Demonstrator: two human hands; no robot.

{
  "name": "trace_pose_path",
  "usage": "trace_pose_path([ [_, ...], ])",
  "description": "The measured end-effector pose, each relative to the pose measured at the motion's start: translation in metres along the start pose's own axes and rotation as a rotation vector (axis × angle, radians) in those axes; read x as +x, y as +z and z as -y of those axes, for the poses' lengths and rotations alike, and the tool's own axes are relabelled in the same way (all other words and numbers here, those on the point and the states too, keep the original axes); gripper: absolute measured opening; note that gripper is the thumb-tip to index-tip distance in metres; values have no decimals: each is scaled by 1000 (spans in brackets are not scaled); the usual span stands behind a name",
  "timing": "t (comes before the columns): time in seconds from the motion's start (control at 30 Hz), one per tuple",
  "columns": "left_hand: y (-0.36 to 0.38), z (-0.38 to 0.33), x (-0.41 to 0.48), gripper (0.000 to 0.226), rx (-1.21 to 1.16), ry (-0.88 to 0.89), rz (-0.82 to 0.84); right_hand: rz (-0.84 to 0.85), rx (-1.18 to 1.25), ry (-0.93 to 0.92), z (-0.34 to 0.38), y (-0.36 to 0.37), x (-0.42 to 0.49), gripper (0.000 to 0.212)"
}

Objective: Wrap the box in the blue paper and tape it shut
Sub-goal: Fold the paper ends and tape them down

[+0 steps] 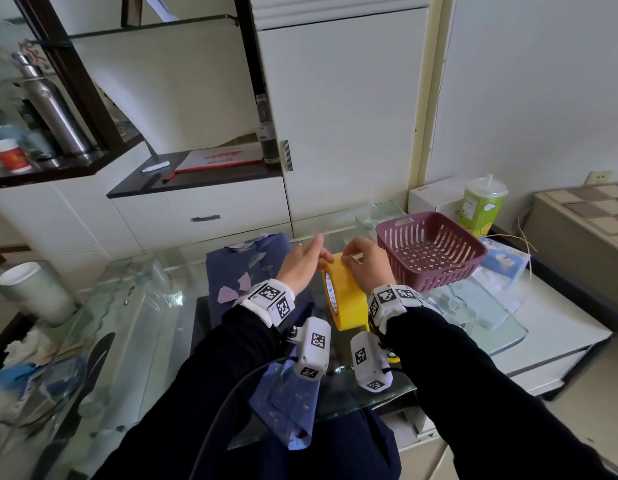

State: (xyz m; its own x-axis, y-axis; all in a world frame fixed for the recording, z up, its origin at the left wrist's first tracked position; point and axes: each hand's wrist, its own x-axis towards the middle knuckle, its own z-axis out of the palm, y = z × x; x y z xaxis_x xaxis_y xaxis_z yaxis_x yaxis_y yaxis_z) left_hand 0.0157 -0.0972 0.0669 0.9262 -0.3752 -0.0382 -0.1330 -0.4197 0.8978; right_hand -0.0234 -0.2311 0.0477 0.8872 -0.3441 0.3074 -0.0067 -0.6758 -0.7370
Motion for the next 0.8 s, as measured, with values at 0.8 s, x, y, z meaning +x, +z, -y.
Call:
trace_pose_path([
  [0.8,-25,17,-40,59,-57,-14,6,-16,30,-23,29,20,-31,13],
])
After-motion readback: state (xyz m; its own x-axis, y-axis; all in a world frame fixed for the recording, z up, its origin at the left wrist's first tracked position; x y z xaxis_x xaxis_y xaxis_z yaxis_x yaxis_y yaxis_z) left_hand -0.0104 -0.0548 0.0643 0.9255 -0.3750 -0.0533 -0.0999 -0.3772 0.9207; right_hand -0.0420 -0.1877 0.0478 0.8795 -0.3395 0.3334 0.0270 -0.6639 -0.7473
